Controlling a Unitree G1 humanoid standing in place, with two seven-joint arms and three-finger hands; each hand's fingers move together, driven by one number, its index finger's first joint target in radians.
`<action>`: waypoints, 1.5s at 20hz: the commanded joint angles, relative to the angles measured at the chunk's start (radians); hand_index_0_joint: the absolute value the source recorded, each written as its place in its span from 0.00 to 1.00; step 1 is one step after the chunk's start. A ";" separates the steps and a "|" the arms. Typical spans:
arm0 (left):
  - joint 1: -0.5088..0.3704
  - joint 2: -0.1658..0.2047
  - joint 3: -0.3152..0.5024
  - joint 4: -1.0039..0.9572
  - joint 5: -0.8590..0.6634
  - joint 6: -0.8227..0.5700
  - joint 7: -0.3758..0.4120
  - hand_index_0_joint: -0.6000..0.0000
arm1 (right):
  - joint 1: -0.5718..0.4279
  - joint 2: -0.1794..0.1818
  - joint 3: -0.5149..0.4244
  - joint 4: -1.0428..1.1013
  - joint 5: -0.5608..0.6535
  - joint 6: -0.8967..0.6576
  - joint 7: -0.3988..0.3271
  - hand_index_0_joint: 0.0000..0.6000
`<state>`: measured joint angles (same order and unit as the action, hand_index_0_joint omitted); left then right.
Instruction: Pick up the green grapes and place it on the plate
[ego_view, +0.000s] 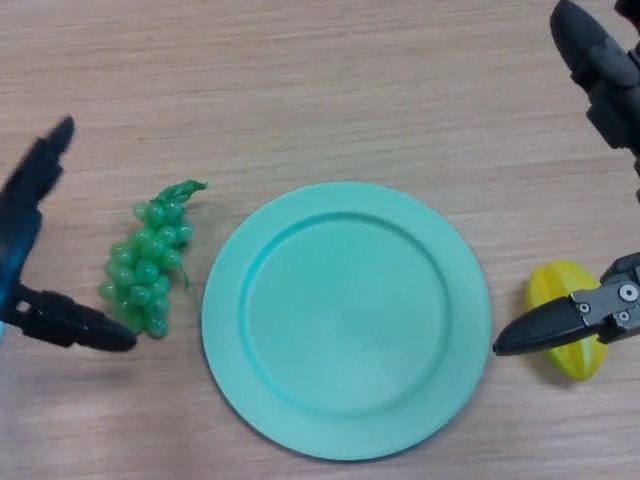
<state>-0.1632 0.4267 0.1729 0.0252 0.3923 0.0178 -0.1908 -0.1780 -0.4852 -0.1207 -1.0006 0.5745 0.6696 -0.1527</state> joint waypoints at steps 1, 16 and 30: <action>-0.055 0.048 0.050 0.003 0.067 -0.142 0.039 1.00 | -0.025 -0.007 -0.097 -0.047 -0.048 -0.082 0.016 0.00; -0.109 0.020 -0.047 0.154 0.278 -0.178 0.045 0.50 | 0.011 -0.048 -0.162 -0.047 0.022 -0.116 -0.005 0.00; 0.006 0.029 0.138 -0.212 -0.023 0.034 -0.072 0.00 | 0.034 -0.123 -0.124 -0.047 0.079 -0.168 -0.100 0.00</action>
<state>-0.1350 0.3984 0.2365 -0.1605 0.3830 0.1229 -0.2789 -0.1231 -0.5699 -0.1802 -1.0006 0.6341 0.6624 -0.2317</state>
